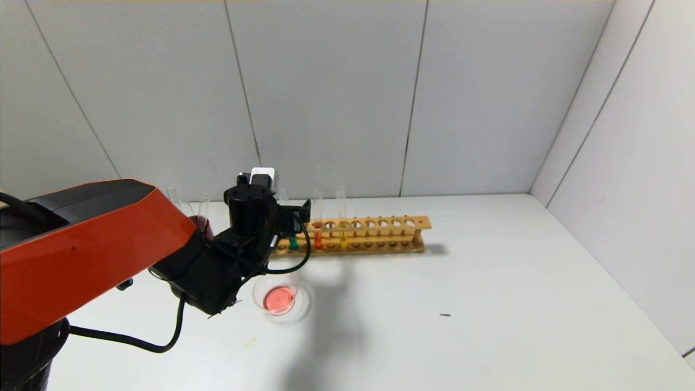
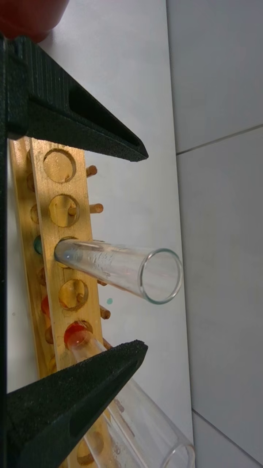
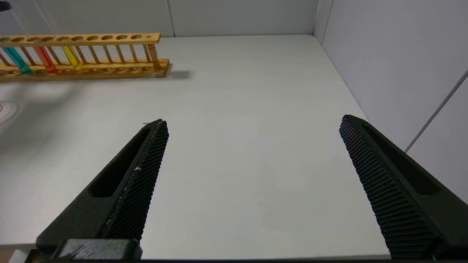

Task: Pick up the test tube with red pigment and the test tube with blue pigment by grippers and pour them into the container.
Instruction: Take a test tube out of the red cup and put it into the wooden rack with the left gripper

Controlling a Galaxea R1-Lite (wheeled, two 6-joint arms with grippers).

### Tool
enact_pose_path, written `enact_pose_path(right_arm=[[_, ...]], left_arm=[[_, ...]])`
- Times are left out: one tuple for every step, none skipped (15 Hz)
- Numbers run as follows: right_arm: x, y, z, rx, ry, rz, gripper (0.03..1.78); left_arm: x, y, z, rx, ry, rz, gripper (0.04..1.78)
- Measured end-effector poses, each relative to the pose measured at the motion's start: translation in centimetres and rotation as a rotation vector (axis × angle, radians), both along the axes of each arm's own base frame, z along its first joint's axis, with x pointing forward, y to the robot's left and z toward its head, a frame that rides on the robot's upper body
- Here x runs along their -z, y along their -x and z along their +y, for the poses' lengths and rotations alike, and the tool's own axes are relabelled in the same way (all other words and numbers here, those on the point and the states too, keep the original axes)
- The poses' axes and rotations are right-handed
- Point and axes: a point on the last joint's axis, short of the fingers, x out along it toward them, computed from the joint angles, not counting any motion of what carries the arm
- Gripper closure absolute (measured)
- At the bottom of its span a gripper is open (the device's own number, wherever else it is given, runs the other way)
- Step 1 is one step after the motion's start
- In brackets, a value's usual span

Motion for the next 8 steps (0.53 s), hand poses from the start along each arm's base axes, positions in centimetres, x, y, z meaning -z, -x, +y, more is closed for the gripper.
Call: enact_pose_path(right_arm=[[0.0,0.0,0.0,0.0,0.0,0.0,0.1],[0.0,0.0,0.0,0.0,0.0,0.0,0.1],[0.0,0.0,0.0,0.0,0.0,0.0,0.1],[0.0,0.0,0.0,0.0,0.0,0.0,0.1],[0.0,0.0,0.0,0.0,0.0,0.0,0.1],[0.0,0.0,0.0,0.0,0.0,0.0,0.1],[0.0,0.0,0.0,0.0,0.0,0.0,0.1],[0.0,0.0,0.0,0.0,0.0,0.0,0.1]], left_arm=[[0.0,-0.02,0.02,0.0,0.0,-0.001,0.19],[0.02,-0.01,0.02,0.0,-0.001,0.0,0.28],[0.04,0.0,0.03,-0.001,-0.001,0.001,0.39],[0.05,0.01,0.03,-0.001,-0.001,0.001,0.54],[0.08,0.03,0.04,-0.001,-0.001,0.001,0.71],[0.11,0.05,0.06,-0.003,-0.001,0.001,0.9],[0.16,0.07,0.07,-0.005,-0.002,0.001,1.09],[0.19,0.09,0.1,-0.006,-0.001,0.002,1.25]])
